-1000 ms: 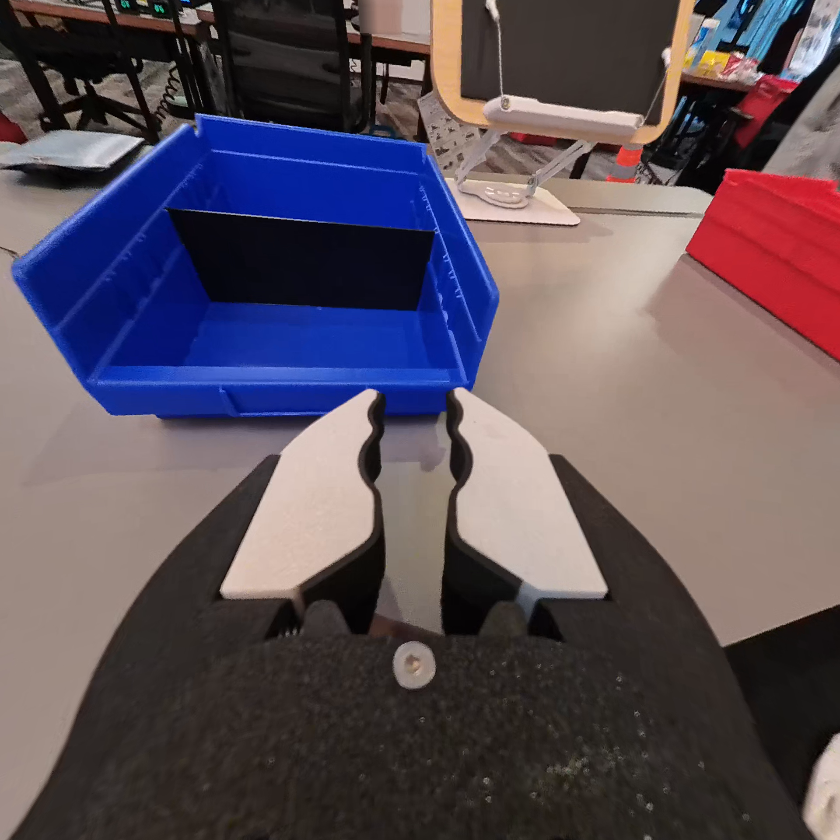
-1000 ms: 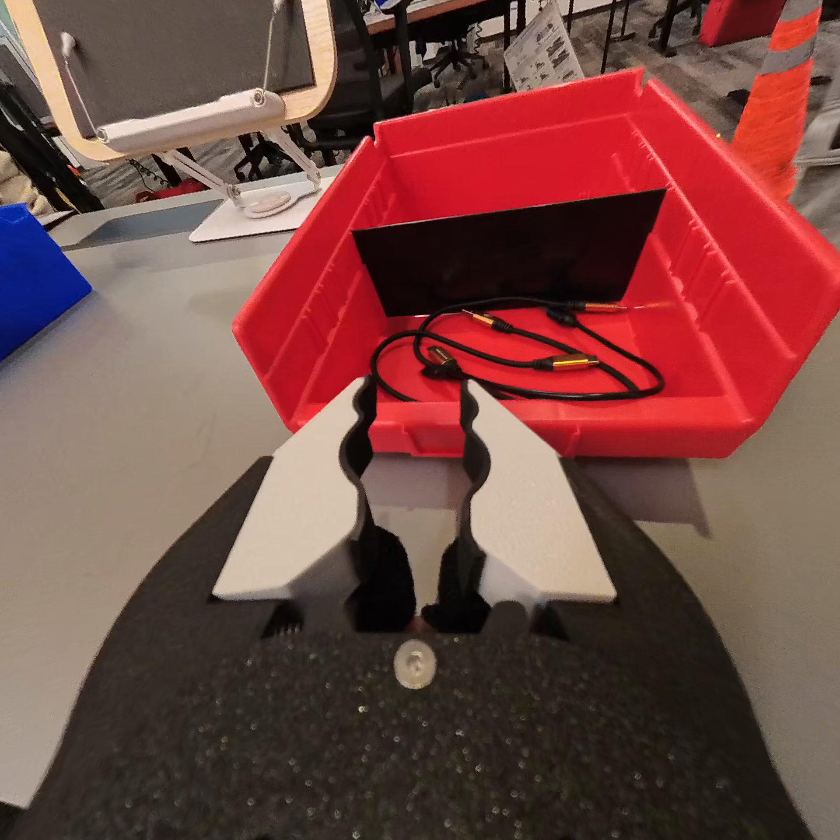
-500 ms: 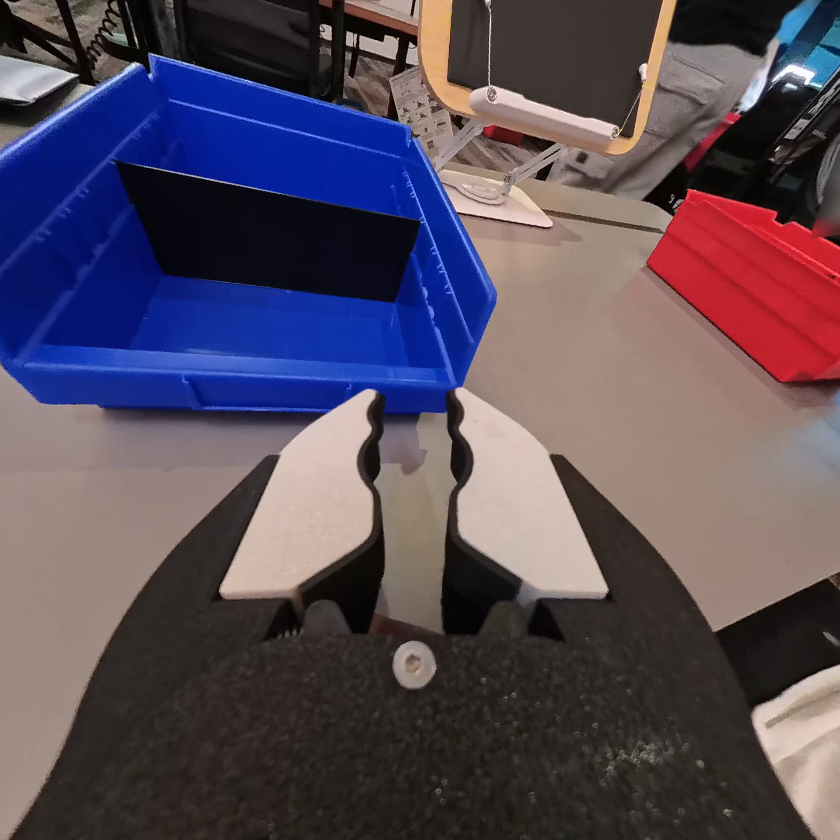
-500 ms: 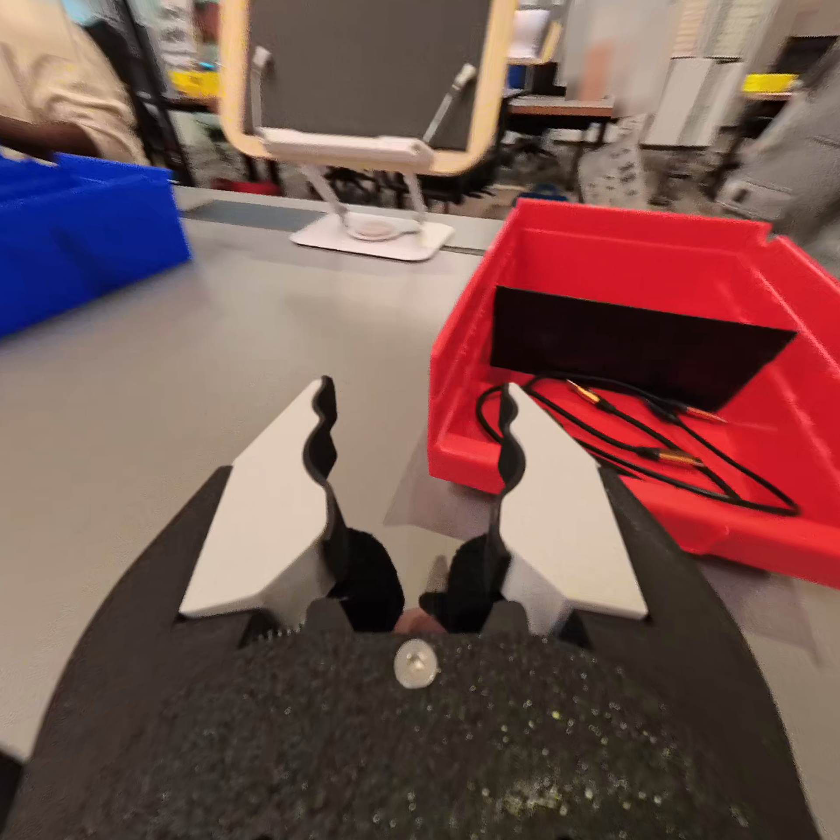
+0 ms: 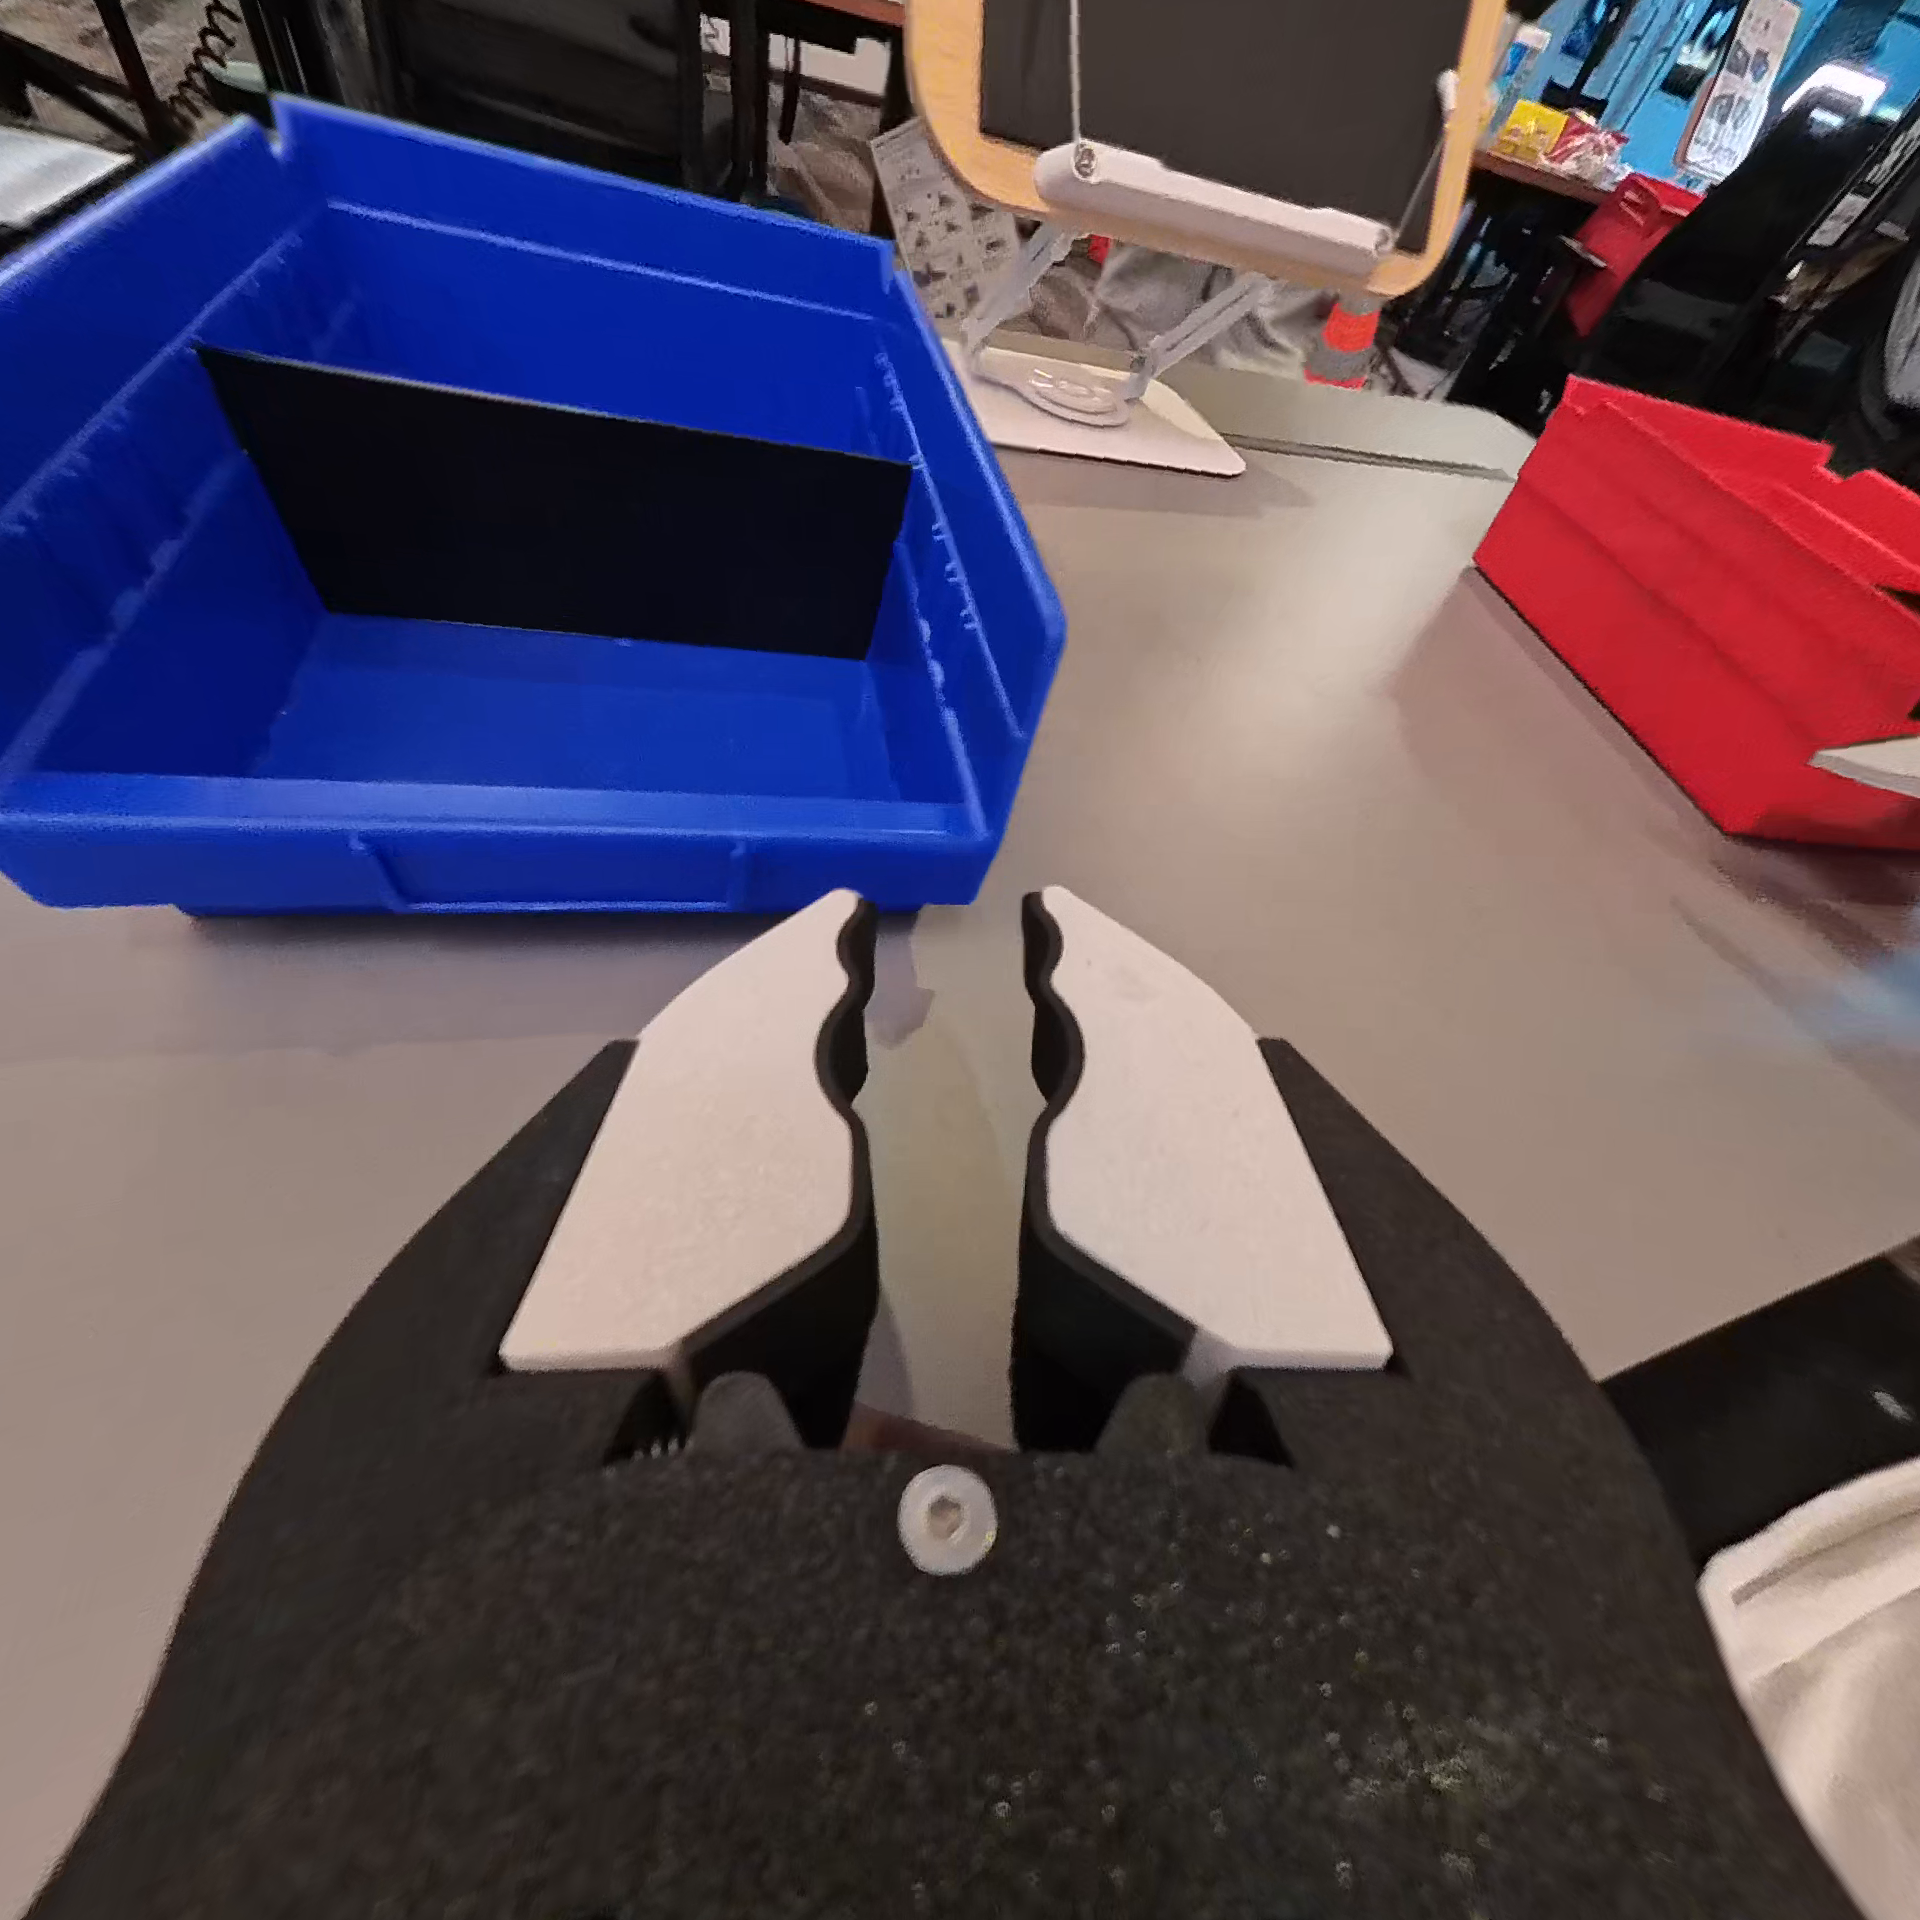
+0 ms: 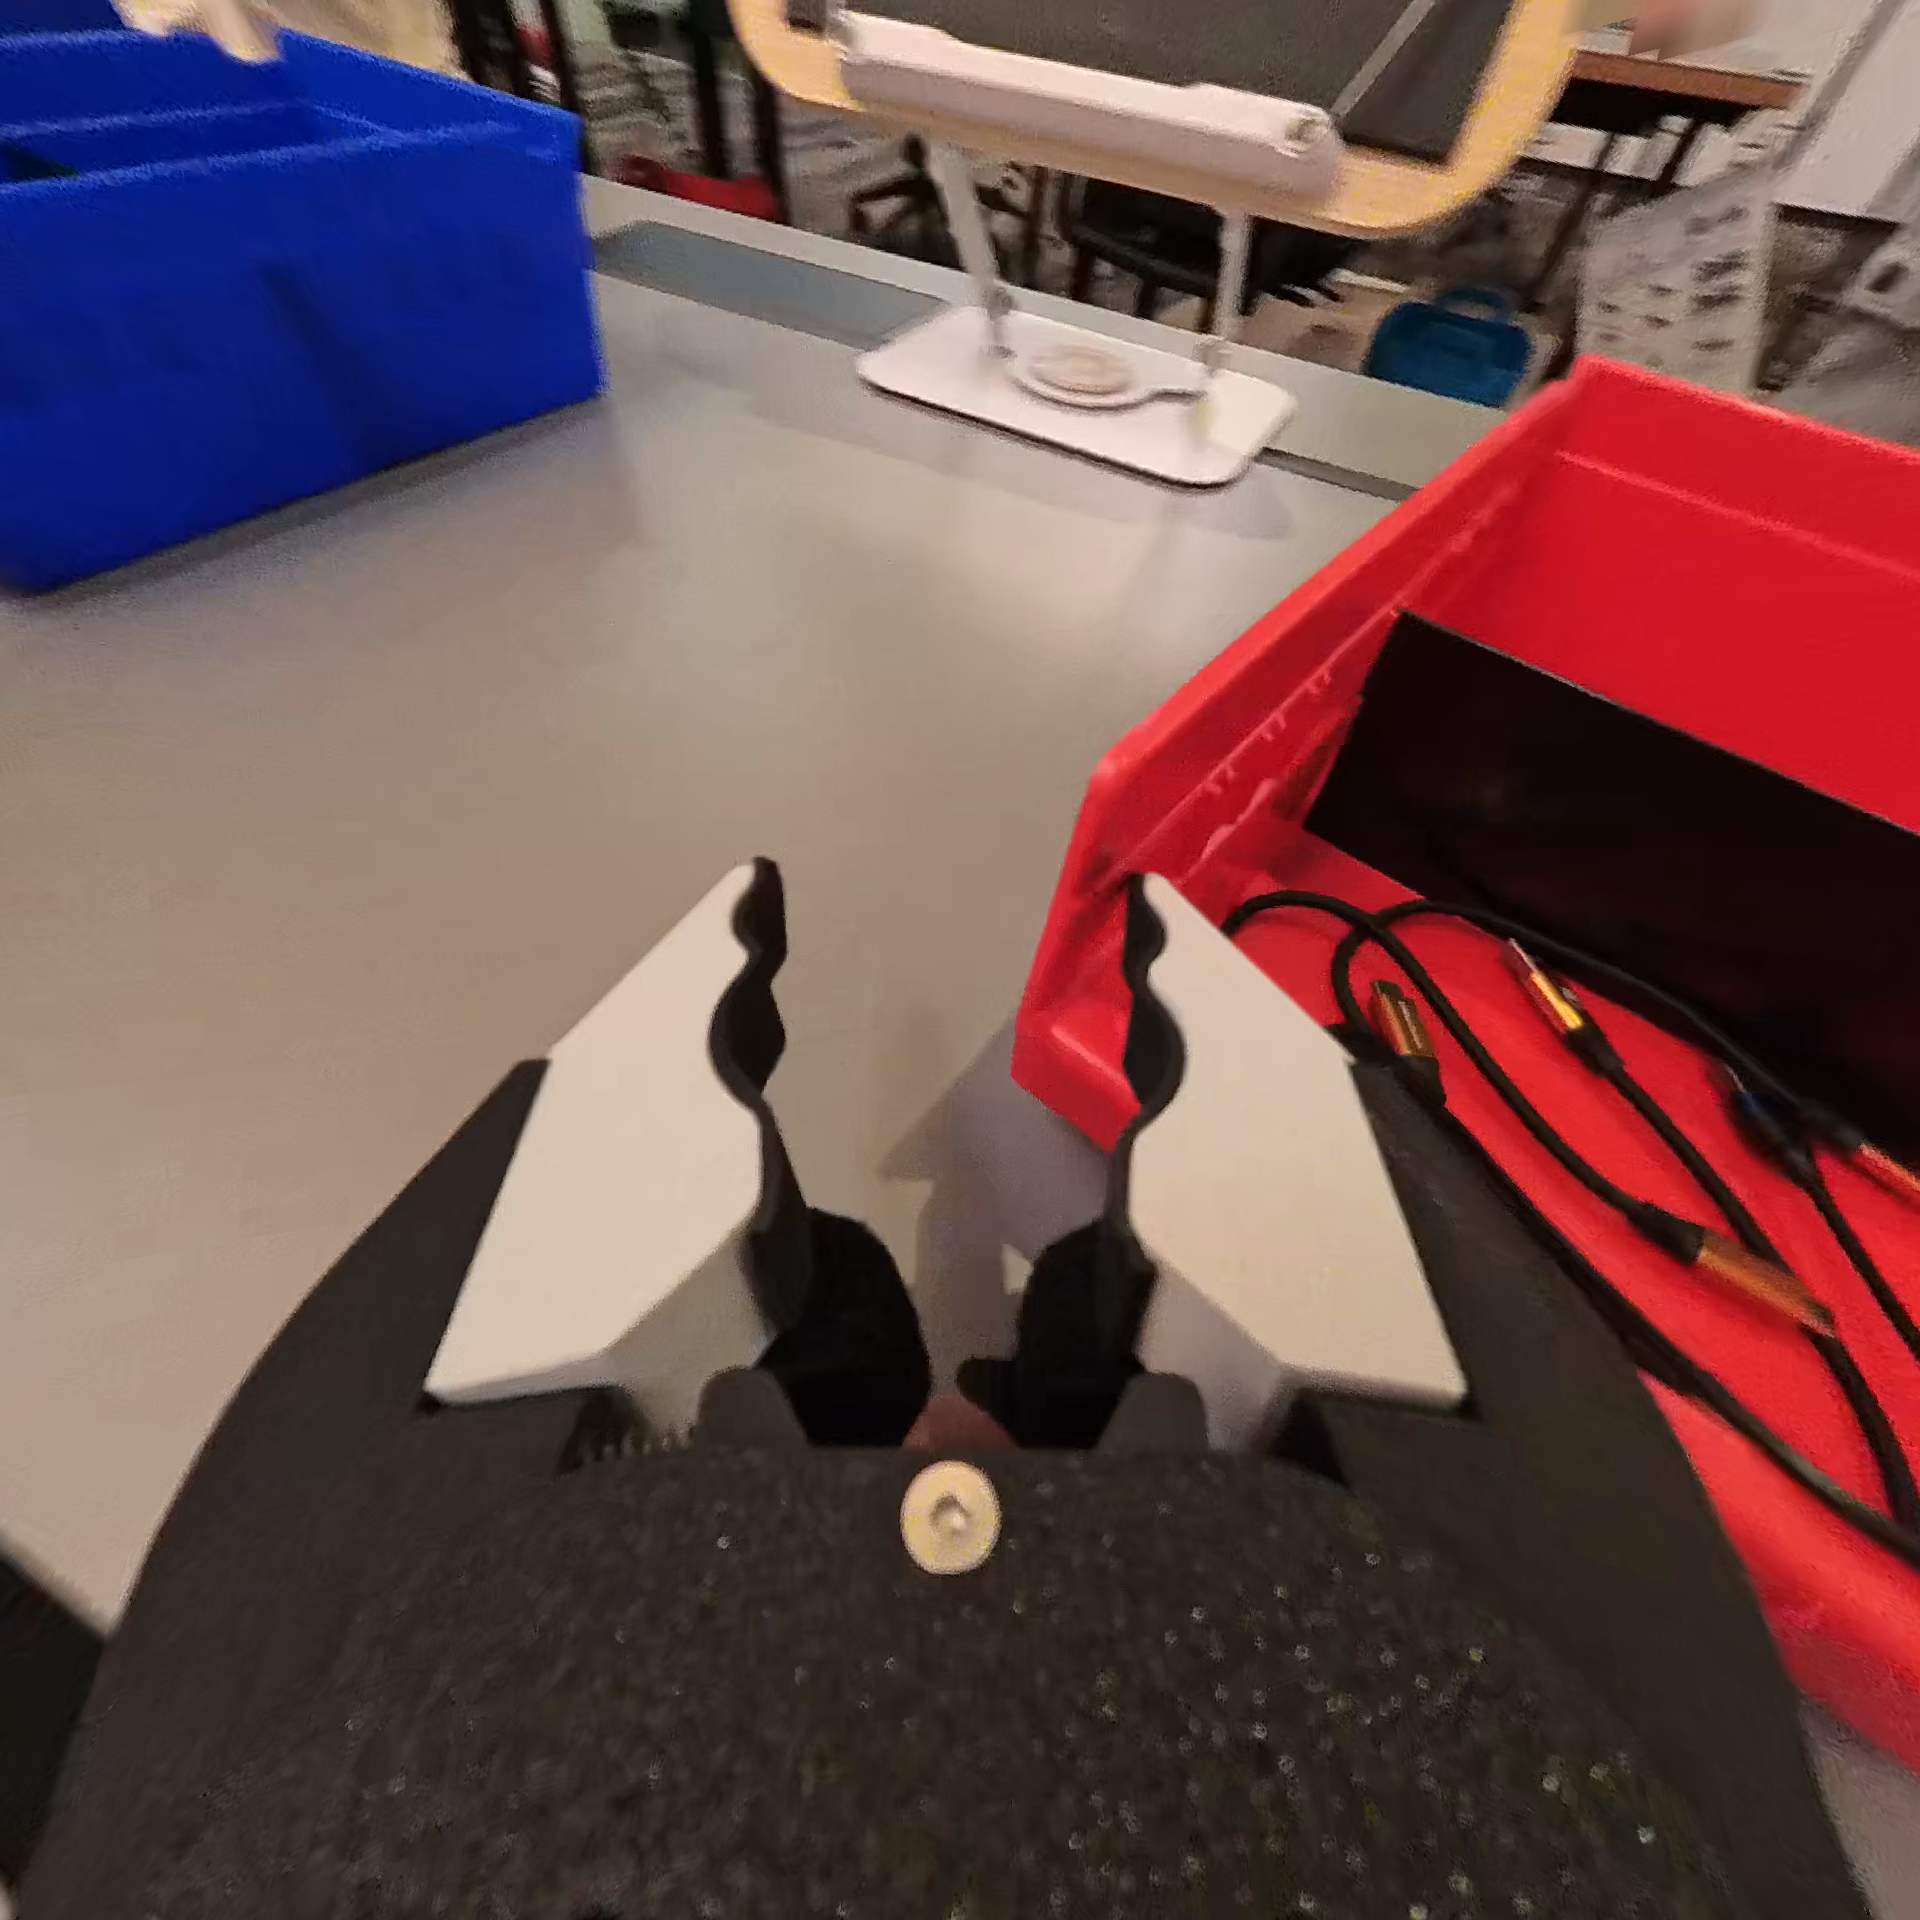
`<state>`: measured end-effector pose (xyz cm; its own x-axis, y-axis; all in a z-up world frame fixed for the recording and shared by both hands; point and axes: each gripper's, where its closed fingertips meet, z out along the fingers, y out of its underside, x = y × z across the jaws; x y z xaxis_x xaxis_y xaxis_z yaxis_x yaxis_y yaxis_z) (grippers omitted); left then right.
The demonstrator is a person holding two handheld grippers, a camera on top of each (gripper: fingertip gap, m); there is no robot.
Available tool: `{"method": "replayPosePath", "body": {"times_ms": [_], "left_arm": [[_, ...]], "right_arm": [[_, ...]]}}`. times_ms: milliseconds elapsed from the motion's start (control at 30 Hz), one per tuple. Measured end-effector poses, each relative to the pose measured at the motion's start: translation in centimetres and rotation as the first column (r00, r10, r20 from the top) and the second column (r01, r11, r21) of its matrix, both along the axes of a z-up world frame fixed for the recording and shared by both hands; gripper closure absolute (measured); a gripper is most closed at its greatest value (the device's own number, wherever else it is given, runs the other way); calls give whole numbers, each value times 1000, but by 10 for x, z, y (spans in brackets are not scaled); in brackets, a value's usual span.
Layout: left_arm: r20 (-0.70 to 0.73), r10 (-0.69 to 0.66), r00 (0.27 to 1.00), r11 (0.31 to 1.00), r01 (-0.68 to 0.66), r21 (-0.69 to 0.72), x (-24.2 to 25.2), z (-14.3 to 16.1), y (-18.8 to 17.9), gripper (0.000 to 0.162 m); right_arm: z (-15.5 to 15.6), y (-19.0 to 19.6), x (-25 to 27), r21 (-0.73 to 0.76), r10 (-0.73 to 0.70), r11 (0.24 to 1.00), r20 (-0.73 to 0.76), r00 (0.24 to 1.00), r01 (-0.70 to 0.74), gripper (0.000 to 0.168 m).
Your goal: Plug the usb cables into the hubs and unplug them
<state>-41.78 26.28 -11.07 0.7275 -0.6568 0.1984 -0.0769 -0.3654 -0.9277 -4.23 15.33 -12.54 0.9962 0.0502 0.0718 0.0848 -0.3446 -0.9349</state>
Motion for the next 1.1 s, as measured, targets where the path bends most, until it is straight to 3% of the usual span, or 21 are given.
{"method": "replayPosePath", "body": {"times_ms": [33,167,267,367,467,600,667,767,933,1100], "left_arm": [[-13,-9,1000,1000,9,15,8,2,-6,135],[-40,-101,994,988,105,110,81,21,-48,131],[-66,-314,947,935,320,154,176,30,-103,120],[-104,-465,879,868,476,143,259,28,-143,113],[-129,-502,855,848,516,120,320,23,-145,106],[-165,-465,870,878,477,42,376,5,-120,105],[-184,-424,887,898,438,41,394,0,-104,109],[-238,-385,892,915,403,27,407,-10,-89,126],[-265,-274,924,944,312,110,389,-2,-78,157],[-186,-194,963,969,218,119,331,18,-62,157]], "right_arm": [[4,-5,-8,18,26,1000,-16,1000,-26,111],[36,-30,1,151,-49,987,19,999,46,106],[56,-62,63,230,-317,925,26,948,303,106],[50,-114,144,197,-627,759,-35,778,621,110],[36,-141,172,140,-684,712,-85,725,688,108],[12,-126,163,62,-615,765,-227,755,642,112],[-3,-113,163,13,-618,777,-177,766,630,119],[-14,-104,174,-56,-681,731,-103,725,680,164],[7,-94,159,57,-677,730,-83,732,681,166],[31,-59,110,132,-604,774,-138,785,619,166]]}}
